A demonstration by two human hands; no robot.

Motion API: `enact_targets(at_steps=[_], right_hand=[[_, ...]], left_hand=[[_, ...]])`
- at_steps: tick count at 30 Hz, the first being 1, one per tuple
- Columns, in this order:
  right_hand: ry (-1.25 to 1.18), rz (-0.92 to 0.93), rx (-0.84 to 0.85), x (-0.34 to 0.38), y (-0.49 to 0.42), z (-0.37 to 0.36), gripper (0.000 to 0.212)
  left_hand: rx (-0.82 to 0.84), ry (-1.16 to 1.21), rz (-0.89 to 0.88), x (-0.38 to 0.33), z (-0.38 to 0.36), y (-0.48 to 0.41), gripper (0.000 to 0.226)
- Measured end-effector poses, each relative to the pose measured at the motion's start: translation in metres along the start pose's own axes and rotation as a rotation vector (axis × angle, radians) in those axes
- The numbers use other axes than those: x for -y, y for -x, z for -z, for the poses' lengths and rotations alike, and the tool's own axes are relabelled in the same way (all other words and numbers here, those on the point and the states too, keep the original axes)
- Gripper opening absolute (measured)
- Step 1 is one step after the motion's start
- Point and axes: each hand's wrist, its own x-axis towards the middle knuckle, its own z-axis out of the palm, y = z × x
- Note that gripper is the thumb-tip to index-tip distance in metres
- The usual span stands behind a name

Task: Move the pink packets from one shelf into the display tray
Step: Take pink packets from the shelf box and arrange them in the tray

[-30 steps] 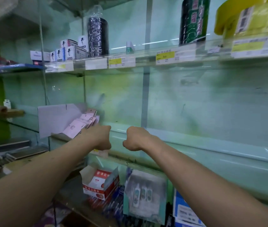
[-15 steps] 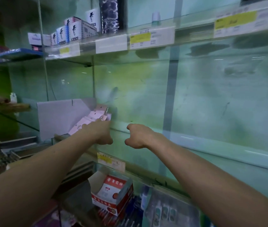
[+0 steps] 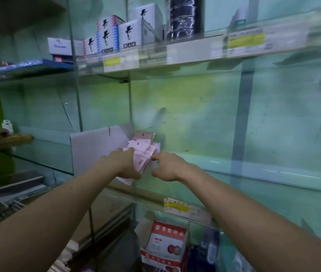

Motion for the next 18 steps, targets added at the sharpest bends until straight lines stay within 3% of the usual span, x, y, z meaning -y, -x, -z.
enact_targets(at_steps=[8, 10, 13, 17, 18], right_hand=[[-0.129, -0.066, 0.015, 0.038, -0.006, -0.009, 0.022], [-0.160, -0.128, -0.005, 0.041, -0.012, -0.014, 0.011], [-0.265, -0.244, -0.104, 0.041, -0.024, -0.021, 0.017], [-0.415, -0.320, -0.190, 0.046, -0.035, -0.025, 0.021], [-0.475, -0.325, -0.183, 0.050, -0.036, -0.026, 0.019]], left_hand=[[0.084, 0.144, -0.187, 0.018, -0.007, -0.014, 0.066], [0.102, 0.191, -0.215, 0.023, -0.010, -0.019, 0.069], [0.109, 0.246, -0.228, 0.034, -0.015, -0.025, 0.081], [0.114, 0.379, -0.256, 0.041, -0.015, -0.028, 0.040], [0.114, 0.425, -0.264, 0.043, -0.015, -0.029, 0.039]])
